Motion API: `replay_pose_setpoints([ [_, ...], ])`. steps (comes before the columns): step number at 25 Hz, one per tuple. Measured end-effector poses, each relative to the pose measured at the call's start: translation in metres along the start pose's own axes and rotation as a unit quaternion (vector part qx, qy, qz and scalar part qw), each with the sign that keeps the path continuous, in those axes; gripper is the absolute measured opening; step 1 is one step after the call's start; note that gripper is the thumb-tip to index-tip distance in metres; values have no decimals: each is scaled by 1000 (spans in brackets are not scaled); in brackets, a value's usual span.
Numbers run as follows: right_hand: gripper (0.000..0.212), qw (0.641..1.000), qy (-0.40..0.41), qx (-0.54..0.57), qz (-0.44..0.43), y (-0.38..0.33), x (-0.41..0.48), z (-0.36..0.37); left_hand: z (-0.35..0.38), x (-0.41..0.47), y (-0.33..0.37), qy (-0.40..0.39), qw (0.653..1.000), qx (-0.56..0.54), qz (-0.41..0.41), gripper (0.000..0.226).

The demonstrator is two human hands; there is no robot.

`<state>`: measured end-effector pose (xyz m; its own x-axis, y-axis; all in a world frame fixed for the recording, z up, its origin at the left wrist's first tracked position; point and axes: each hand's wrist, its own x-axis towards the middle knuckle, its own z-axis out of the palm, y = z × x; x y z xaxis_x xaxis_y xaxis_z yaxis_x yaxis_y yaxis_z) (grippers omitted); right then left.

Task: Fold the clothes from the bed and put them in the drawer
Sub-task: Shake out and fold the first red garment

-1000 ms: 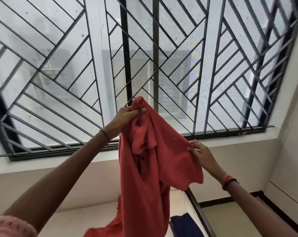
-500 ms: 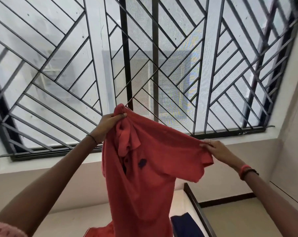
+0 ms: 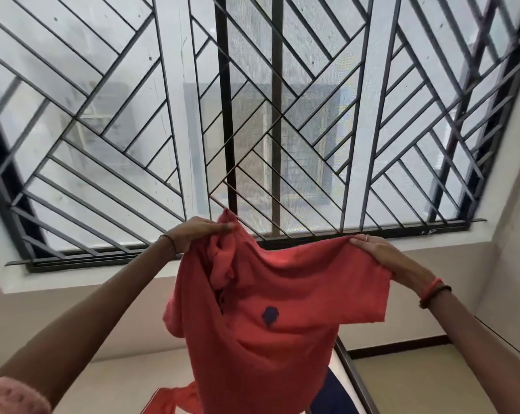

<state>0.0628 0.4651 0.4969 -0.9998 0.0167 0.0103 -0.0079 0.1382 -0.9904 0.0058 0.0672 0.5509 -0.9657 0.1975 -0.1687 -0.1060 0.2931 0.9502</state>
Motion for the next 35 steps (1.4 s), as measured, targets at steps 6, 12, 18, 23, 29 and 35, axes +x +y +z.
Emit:
replay_pose_setpoints([
  [6, 20, 994, 42, -35, 92, 2, 3, 29, 24, 14, -17, -33, 994, -91, -47, 23],
  [12, 25, 981, -1, -193, -30, -2, -3, 82, 78, 6, -25, -112, 994, -6, 9, 10],
  [18, 18, 956, -243, -162, -37, -4, -9, 120, 110, -10, -20, -223, 966, 54, 118, 35],
  [23, 7, 958, -215, -162, -97, -10, -13, 103, 103, -20, -46, -182, 959, 128, 174, 36],
  [29, 8, 982, -165, -75, -53, -23, -19, 70, 82, -10, -123, -130, 891, 407, 153, 17],
  [35, 5, 996, -5, -87, 14, -8, -1, 43, 48, -7, -130, 12, 941, 281, 189, 13],
])
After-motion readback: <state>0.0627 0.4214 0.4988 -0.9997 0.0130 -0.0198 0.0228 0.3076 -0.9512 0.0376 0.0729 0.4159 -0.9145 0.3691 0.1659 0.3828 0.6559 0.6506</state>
